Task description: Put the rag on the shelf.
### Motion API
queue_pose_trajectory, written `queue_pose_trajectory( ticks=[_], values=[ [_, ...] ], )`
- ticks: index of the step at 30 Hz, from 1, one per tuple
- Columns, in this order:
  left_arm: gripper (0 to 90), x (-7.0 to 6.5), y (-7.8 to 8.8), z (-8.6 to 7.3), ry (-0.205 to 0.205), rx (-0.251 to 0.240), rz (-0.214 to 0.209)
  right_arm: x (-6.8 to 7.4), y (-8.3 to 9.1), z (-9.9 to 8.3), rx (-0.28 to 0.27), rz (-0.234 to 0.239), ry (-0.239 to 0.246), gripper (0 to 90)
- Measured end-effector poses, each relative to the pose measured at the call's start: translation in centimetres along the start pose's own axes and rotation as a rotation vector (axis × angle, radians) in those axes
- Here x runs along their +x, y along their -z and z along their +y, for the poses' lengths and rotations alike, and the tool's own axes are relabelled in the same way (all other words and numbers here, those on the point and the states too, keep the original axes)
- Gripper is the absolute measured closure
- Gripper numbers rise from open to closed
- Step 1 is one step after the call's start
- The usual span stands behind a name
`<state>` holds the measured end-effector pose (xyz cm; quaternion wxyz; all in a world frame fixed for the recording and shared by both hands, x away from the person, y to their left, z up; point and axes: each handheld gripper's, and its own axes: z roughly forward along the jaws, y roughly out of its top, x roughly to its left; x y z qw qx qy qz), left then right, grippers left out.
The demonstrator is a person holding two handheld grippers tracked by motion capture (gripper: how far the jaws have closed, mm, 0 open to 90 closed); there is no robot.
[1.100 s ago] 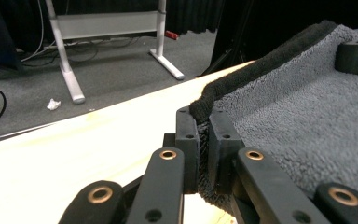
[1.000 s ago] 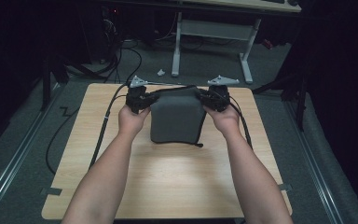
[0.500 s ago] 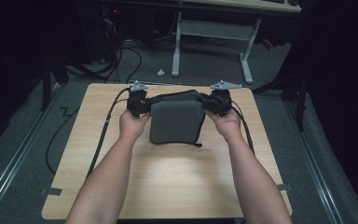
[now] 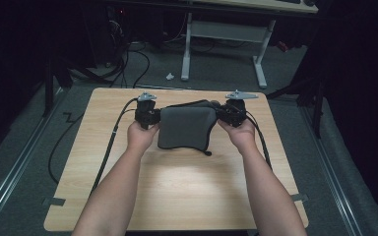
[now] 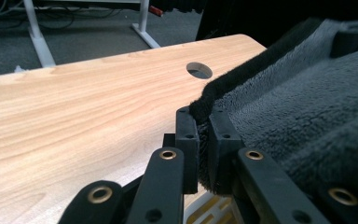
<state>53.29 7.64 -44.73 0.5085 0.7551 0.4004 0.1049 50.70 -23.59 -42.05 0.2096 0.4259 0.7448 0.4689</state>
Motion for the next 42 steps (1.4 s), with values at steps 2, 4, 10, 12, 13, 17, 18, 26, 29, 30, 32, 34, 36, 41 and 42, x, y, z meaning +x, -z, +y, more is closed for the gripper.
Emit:
queue_pose_trajectory(
  ticks=[2, 4, 10, 12, 13, 17, 18, 26, 29, 30, 32, 34, 36, 41, 42],
  values=[
    [84.4, 0.1, -0.2, -0.2, 0.008, 0.002, -0.004, 0.0, -0.1, -0.3, 0.002, -0.001, -0.005, 79.7],
    [84.4, 0.2, -0.3, -0.5, 0.011, 0.007, -0.003, -0.1, -0.3, -0.7, -0.001, 0.0, -0.016, 79.6],
    [84.3, 0.5, -0.6, -1.4, 0.019, 0.034, -0.002, -0.6, -1.4, -1.8, 0.017, 0.02, -0.085, 78.3],
    [84.2, 0.6, -0.6, -1.7, 0.027, 0.034, -0.01, -0.8, -1.6, -2.1, 0.018, 0.035, -0.122, 76.9],
    [84.1, 0.6, -0.5, -1.8, 0.032, 0.031, -0.011, -0.9, -1.7, -2.2, 0.018, 0.035, -0.128, 76.6],
    [83.9, 0.8, -0.4, -2.2, 0.038, 0.027, -0.015, -0.7, -1.7, -2.2, 0.018, 0.022, -0.132, 69.7],
    [83.9, 0.8, -0.3, -2.2, 0.036, 0.028, -0.017, -0.8, -1.7, -2.2, 0.02, 0.02, -0.141, 68.1],
    [83.9, 0.7, -0.4, -2.4, 0.022, 0.033, -0.022, -0.8, -1.4, -2.0, 0.024, -0.02, -0.124, 61.6],
    [83.9, 0.7, -0.4, -2.3, 0.028, 0.036, -0.02, -0.8, -1.2, -1.9, 0.025, -0.04, -0.111, 57.6],
    [83.9, 0.6, -0.3, -2.3, 0.028, 0.033, -0.018, -0.9, -1.0, -1.8, 0.024, -0.048, -0.104, 56.4],
    [83.8, 0.6, -0.2, -2.2, 0.029, 0.034, -0.015, -0.9, -0.8, -1.7, 0.016, -0.063, -0.098, 54.8],
    [83.8, 0.7, -0.1, -2.2, 0.029, 0.038, -0.011, -1.0, -0.5, -1.5, 0.008, -0.086, -0.097, 54.6],
    [83.3, 0.8, 0.0, -2.2, 0.034, 0.037, -0.011, -1.1, -0.1, -1.3, -0.008, -0.1, -0.094, 54.0],
    [74.1, 1.0, 0.3, -2.1, 0.048, 0.028, 0.002, -1.6, 0.7, -1.1, -0.015, -0.115, -0.095, 53.3],
    [73.9, 1.0, 0.4, -2.1, 0.048, 0.029, 0.006, -1.6, 0.7, -1.0, -0.015, -0.121, -0.093, 53.2]
  ],
)
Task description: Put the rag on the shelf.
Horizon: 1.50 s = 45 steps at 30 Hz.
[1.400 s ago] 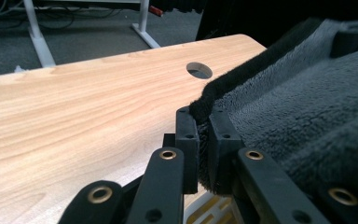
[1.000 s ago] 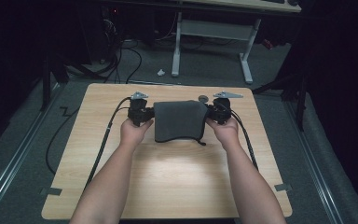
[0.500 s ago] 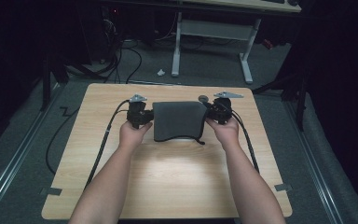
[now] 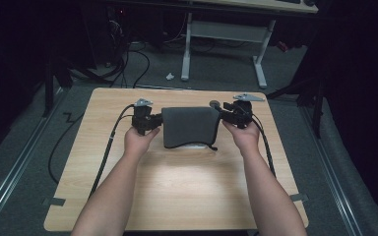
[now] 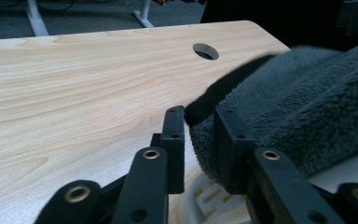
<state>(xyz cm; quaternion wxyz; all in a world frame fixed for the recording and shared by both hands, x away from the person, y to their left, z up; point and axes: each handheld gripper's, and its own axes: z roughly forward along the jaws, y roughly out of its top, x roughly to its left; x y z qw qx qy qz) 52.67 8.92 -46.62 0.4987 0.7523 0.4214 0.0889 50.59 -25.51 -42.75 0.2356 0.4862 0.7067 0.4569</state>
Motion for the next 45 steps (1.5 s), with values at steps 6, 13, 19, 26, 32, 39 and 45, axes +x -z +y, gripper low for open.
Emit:
queue_pose_trajectory(
  ticks=[6, 13, 19, 26, 32, 39, 45],
  values=[
    [76.7, 0.4, 0.1, -0.5, -0.005, 0.034, 0.033, -0.4, 0.4, 0.0, 0.0, -0.018, -0.001, 52.5],
    [76.6, 0.8, 0.6, -0.6, 0.004, 0.027, 0.041, -0.4, 0.9, 0.5, -0.042, -0.014, -0.008, 52.3],
    [76.4, 0.8, 1.0, -0.4, 0.0, 0.014, 0.052, -1.1, 1.5, 0.7, -0.046, -0.043, -0.011, 52.2],
    [74.4, 1.4, 2.0, -1.1, 0.003, 0.009, 0.072, -1.3, 1.3, -0.6, 0.001, -0.062, 0.014, 54.9],
    [71.9, 2.3, 4.0, -2.1, 0.002, -0.007, 0.106, -1.4, 1.9, -1.6, 0.031, -0.079, 0.031, 53.4],
    [66.3, 2.7, 6.4, -3.5, -0.008, -0.021, 0.139, -0.9, 3.6, -2.6, 0.026, -0.087, 0.036, 50.5],
    [60.5, 2.4, 8.7, -4.9, -0.029, -0.027, 0.143, -0.2, 5.3, -3.9, 0.01, -0.083, 0.052, 52.6]
  ],
)
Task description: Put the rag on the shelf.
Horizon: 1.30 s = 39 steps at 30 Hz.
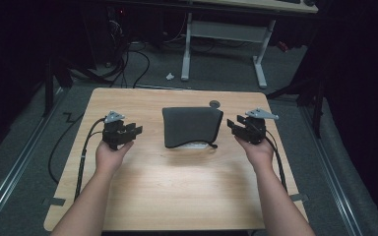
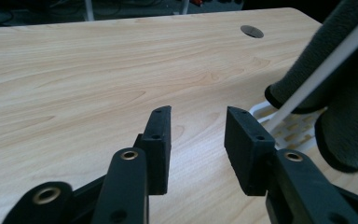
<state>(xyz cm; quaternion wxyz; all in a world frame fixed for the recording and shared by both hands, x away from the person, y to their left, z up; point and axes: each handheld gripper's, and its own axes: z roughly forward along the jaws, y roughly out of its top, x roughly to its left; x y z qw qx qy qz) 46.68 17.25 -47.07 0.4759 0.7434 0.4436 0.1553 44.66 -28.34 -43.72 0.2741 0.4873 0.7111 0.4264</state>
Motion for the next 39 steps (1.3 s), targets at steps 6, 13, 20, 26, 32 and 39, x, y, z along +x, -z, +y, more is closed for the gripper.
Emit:
queue_pose_trajectory(
  ticks=[6, 13, 20, 26, 32, 39],
  values=[
    [58.2, -0.4, 3.0, -1.7, -0.005, -0.02, -0.007, 1.3, 2.3, -1.4, -0.004, -0.003, 0.047, 53.2],
    [55.3, -3.1, 6.7, -5.6, -0.029, -0.032, -0.054, 3.8, 6.1, -3.8, -0.012, 0.023, 0.096, 52.1],
    [52.6, -7.9, 7.9, -9.4, -0.049, -0.001, -0.1, 8.1, 8.8, -7.4, 0.015, 0.059, 0.095, 50.7],
    [51.5, -13.7, 5.9, -12.8, -0.139, 0.152, -0.17, 11.6, 8.5, -12.8, 0.081, 0.023, 0.095, 53.7],
    [50.2, -13.4, 5.3, -12.4, -0.173, 0.142, -0.145, 11.9, 7.5, -13.2, 0.147, 0.061, 0.138, 53.2],
    [50.1, -12.4, 5.9, -12.6, -0.147, 0.134, -0.126, 11.4, 7.5, -13.5, 0.157, 0.046, 0.16, 53.3]
  ],
)
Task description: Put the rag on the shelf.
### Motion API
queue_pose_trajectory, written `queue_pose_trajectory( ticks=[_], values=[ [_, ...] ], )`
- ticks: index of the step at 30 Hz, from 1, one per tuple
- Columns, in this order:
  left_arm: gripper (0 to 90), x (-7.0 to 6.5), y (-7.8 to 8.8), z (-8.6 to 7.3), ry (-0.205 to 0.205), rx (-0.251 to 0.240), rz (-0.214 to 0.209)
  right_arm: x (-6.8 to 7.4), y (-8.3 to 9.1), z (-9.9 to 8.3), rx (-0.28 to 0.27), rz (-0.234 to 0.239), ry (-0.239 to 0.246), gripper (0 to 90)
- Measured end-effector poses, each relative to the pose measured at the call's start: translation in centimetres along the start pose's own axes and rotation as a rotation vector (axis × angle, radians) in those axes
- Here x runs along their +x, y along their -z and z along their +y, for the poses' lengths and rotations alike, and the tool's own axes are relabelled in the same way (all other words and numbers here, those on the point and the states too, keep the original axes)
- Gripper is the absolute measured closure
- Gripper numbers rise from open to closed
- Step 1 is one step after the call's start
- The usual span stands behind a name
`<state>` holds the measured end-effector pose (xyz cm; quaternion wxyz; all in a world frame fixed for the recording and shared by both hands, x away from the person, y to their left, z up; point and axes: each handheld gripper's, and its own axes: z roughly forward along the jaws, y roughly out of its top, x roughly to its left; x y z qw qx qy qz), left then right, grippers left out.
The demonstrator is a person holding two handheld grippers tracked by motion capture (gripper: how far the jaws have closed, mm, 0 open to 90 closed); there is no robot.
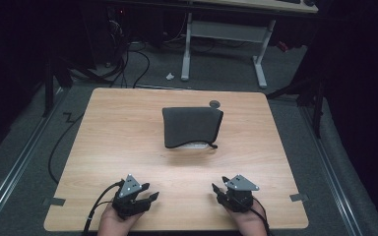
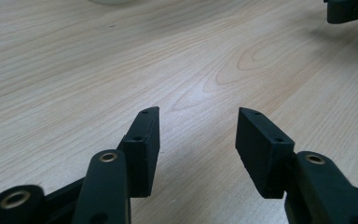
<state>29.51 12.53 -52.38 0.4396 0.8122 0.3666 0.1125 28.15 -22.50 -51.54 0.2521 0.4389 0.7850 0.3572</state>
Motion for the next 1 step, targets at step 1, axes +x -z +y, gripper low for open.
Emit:
queue_pose_trajectory(
  ticks=[1],
  values=[
    [50.1, 0.01, 0.04, -0.02, 0.007, 0.0, -0.001, -0.05, -0.04, -0.01, -0.001, -0.001, 0.001, 53.3]
  ],
)
